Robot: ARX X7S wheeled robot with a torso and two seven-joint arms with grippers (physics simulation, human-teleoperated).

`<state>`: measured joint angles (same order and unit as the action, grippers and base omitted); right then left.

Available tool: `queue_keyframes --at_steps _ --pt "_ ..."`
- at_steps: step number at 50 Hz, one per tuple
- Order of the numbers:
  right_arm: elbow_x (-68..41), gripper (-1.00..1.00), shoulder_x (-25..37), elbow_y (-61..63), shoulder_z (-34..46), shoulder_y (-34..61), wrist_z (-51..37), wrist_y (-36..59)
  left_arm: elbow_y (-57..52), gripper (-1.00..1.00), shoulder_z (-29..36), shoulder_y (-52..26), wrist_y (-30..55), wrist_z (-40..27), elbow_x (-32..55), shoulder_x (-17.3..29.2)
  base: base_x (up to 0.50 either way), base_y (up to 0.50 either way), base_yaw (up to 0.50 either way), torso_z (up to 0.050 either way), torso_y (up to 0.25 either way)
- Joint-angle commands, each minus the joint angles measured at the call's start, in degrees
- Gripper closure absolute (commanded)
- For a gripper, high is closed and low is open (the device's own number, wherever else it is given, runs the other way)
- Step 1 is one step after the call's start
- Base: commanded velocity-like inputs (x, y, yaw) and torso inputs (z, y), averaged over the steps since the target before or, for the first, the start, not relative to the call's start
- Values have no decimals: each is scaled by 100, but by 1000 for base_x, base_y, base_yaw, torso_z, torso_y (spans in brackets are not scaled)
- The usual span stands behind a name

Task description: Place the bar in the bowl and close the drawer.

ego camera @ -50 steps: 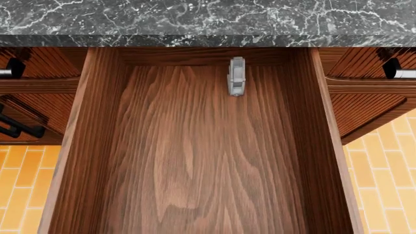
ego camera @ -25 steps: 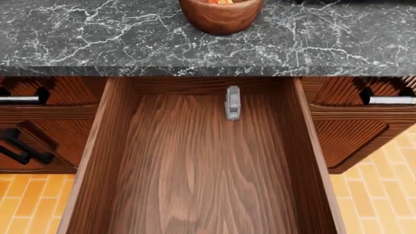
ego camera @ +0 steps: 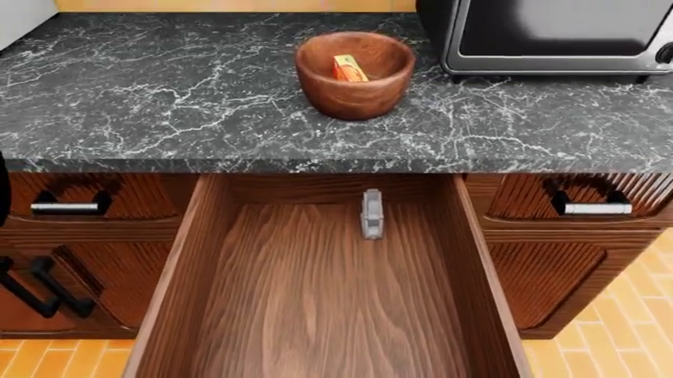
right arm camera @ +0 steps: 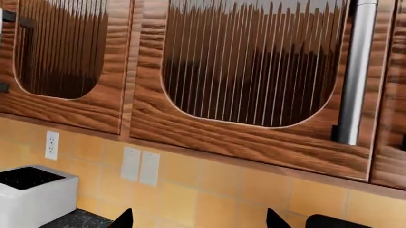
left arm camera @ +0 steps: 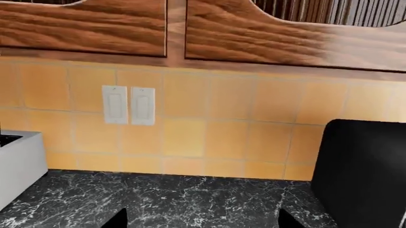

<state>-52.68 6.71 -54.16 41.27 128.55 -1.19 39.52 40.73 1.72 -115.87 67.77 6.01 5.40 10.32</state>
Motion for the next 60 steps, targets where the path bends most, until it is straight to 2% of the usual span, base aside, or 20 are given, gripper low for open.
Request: queue_keyframes --at_steps 1,3,4,6,7,9,11,16,21,26,31,60 --pt "-1165 -100 1198 3264 -976 -1196 -1277 1883 -2804 -100 -237 902 1937 315 477 185 0 0 0 0 250" --pt "-1576 -100 1461 3902 -1172 -1484 -1612 2214 -3195 -100 -300 969 2219 199 833 298 0 0 0 0 250" --pt "-1758 -100 1574 4178 -1271 -1621 -1757 2322 -3280 -100 -275 1015 2221 -354 1660 509 0 0 0 0 250" --pt "-2134 -100 1802 4678 -1489 -1907 -2047 2498 -3381 -100 -286 1138 2220 -2040 3379 1033 0 0 0 0 250" --pt "-2306 -100 1913 4881 -1585 -2040 -2176 2575 -3472 -100 -304 1222 2218 -2649 4238 1214 0 0 0 0 250" --pt "-2541 -100 2048 5114 -1721 -2213 -2348 2657 -3579 -100 -313 1329 2207 -3328 5779 1412 0 0 0 0 250" --pt "-2907 -100 2254 5484 -1871 -2441 -2655 2838 -3778 -100 -354 1486 2208 -4065 6847 1619 0 0 0 0 250" --pt "-3908 -100 2737 6326 -2256 -2991 -3438 3091 -4235 -100 -439 1923 2130 -5539 8918 1946 0 0 0 0 250" --pt "-4668 -100 3179 6983 -2546 -3550 -4000 3066 -4571 -100 -322 2200 1855 -6402 10315 2219 0 0 0 0 250" --pt "-5034 -100 3494 7417 -2656 -4007 -4333 3018 -4810 -100 -234 2450 1596 -6708 11053 2452 0 0 0 0 250" --pt "-5127 -100 3644 7672 -2721 -4262 -4472 2959 -5023 -100 -256 2686 1417 -6795 11351 2552 0 0 0 0 150" --pt "-5372 -100 3640 7737 -2550 -4260 -4630 2890 -5137 -100 -207 2780 1180 -6521 11273 2546 0 466 0 0 0"
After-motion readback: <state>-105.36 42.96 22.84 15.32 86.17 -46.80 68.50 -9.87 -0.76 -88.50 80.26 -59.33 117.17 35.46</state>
